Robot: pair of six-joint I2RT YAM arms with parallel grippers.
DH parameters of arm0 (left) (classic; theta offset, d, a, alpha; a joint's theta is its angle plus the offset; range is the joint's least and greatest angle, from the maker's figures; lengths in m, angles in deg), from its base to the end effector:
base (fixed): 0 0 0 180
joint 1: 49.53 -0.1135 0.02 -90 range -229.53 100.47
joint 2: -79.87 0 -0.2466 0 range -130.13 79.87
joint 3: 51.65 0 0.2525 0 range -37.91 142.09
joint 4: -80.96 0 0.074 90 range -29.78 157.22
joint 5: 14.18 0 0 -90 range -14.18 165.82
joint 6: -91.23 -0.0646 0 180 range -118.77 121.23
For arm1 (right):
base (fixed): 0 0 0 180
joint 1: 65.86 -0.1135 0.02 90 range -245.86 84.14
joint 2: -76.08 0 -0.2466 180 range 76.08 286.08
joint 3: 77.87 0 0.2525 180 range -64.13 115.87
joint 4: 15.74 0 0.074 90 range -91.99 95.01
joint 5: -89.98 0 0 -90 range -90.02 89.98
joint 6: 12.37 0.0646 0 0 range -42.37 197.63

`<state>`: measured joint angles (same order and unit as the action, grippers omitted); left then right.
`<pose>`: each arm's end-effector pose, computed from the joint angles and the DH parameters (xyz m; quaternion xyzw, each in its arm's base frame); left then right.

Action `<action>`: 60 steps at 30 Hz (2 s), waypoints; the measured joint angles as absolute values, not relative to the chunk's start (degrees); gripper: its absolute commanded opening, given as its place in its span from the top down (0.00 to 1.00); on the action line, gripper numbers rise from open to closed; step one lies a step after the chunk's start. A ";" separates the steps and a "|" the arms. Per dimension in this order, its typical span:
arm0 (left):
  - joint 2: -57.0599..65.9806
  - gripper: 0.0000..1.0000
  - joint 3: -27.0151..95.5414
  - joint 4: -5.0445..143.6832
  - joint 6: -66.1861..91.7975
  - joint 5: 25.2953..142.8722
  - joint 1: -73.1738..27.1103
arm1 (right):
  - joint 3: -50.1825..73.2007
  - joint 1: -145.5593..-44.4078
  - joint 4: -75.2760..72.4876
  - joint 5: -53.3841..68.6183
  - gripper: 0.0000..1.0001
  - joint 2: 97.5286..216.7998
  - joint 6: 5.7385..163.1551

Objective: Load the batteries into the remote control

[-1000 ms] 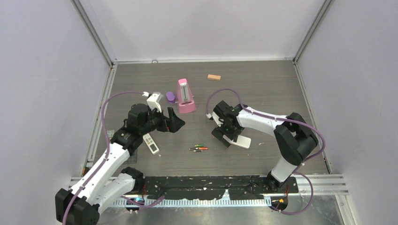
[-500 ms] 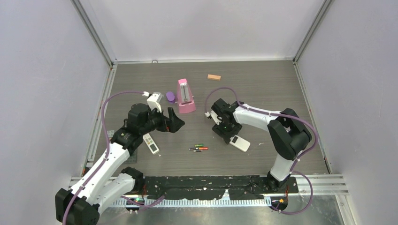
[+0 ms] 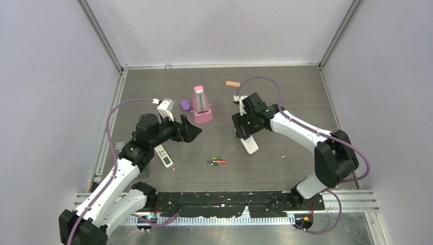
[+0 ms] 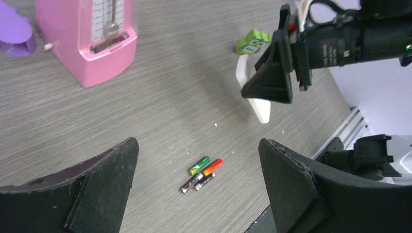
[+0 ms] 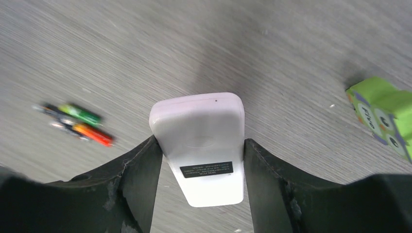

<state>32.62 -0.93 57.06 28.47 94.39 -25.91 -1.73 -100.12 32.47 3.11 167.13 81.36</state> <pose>0.2037 -0.1116 0.2627 0.0664 0.8130 -0.3614 0.4516 0.2717 0.1893 0.1716 -0.2621 0.9363 0.1007 0.2110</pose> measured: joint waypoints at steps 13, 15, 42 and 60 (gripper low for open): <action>23.97 0.06 -0.48 74.79 33.96 99.53 -19.53 | 2.13 -95.24 18.83 12.75 0.48 155.15 121.71; 21.04 0.06 1.43 76.19 34.11 99.53 -17.35 | 1.22 -95.35 16.69 13.17 0.48 154.36 128.55; 13.15 0.76 3.81 91.01 40.12 83.85 -7.47 | -8.86 -101.34 10.81 10.35 0.49 144.83 177.31; 18.20 1.00 4.31 77.13 40.32 88.14 -13.24 | -9.45 -99.46 5.47 14.94 0.03 145.14 159.19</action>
<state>18.20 4.31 77.13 40.32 88.14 -13.24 -9.45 -99.46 5.47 14.94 145.14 159.19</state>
